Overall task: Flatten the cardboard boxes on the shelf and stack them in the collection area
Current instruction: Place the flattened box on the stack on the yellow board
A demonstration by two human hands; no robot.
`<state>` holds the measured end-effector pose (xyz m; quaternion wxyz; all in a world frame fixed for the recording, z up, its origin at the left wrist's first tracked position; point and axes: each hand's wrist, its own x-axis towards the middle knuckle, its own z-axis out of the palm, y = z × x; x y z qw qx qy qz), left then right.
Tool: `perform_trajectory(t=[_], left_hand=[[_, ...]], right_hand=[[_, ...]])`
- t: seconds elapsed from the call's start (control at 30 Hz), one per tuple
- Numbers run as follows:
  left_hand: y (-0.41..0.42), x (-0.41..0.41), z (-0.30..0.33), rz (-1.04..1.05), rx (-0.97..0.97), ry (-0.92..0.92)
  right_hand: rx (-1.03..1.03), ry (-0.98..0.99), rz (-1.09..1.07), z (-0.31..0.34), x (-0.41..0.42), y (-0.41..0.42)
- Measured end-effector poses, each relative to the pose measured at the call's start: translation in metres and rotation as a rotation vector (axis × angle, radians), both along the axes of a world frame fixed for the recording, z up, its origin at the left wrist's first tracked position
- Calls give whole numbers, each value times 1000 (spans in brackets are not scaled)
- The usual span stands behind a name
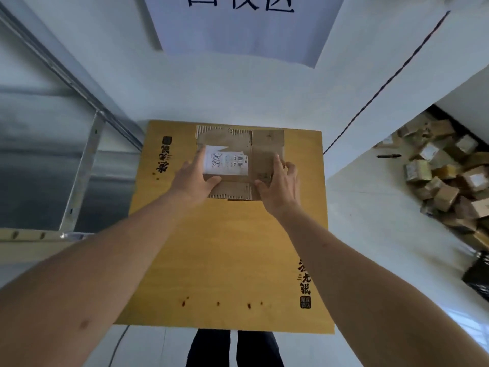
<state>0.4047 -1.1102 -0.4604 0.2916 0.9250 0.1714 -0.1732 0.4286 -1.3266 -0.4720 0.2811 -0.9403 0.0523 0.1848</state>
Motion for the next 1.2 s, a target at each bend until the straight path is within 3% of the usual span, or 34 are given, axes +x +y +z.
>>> perform_trajectory(t=[0.23,0.43,0.6,0.7,0.8,1.2], left_hand=[[12,38,-52,-30,59,10],[14,57,-72,-118,105,-89],[16,63,-73,-248,281,-96],[12,65,-72,-348,374,-121],[7,67,-76,-391,341,-109],[9,56,-80,-391,321,-42]], right_hand=[[-75,-29,67,-46,35,6],[-142,-42,114,-66,58,14],[-257,-98,148,-77,63,20],[-265,-186,291,-80,63,21],[-205,-189,404,-83,63,24],[-204,-107,384,-69,55,30]])
